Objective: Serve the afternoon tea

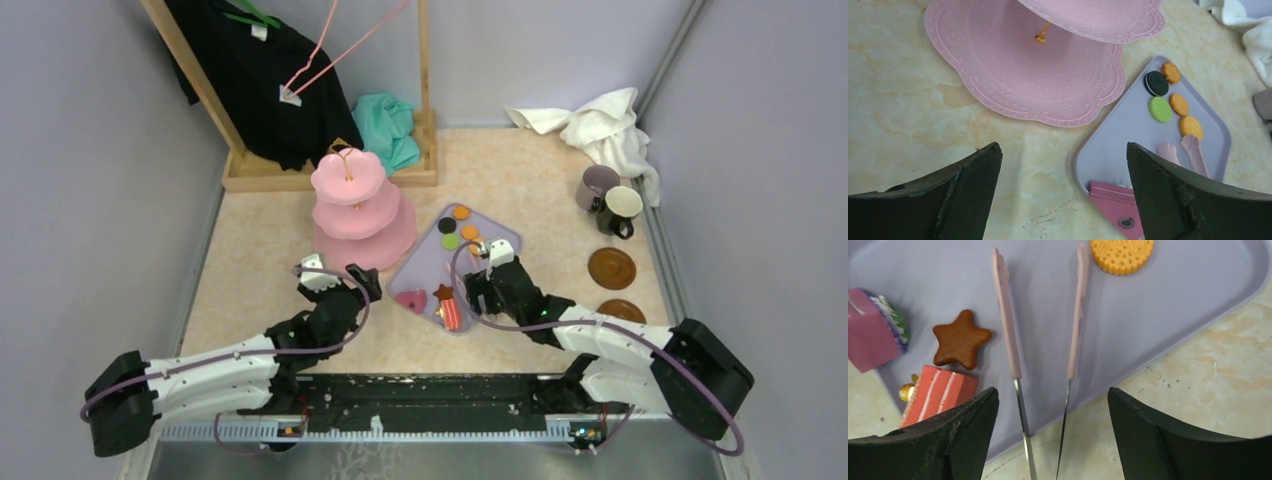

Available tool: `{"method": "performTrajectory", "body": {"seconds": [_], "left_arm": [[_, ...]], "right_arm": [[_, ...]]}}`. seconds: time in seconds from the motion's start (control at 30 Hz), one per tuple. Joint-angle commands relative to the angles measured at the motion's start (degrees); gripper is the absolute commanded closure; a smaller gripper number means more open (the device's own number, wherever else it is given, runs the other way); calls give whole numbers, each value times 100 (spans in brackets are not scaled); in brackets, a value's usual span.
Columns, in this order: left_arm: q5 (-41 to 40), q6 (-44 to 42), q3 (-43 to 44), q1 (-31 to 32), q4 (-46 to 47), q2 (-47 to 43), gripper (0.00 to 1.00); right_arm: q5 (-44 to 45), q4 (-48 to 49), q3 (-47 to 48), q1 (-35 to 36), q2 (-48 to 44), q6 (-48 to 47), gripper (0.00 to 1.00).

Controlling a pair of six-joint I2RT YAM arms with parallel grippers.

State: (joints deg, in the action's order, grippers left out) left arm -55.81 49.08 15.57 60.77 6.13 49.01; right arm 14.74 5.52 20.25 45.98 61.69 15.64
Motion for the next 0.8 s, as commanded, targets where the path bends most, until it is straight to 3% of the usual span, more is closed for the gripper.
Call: {"method": "performTrajectory", "body": {"seconds": [0.0,0.17,0.77], "left_arm": [[-158,517,-212,56,-168,-406,1],[-207,841,-385,57,-226,-789,1],[-461,1541,-567,56,-841,-1159,1]], "right_arm": [[38,204,234,72,374,12,20],[158,334,281,93,617,-38,21],[912,226,428,607,834,-188,40]]}}
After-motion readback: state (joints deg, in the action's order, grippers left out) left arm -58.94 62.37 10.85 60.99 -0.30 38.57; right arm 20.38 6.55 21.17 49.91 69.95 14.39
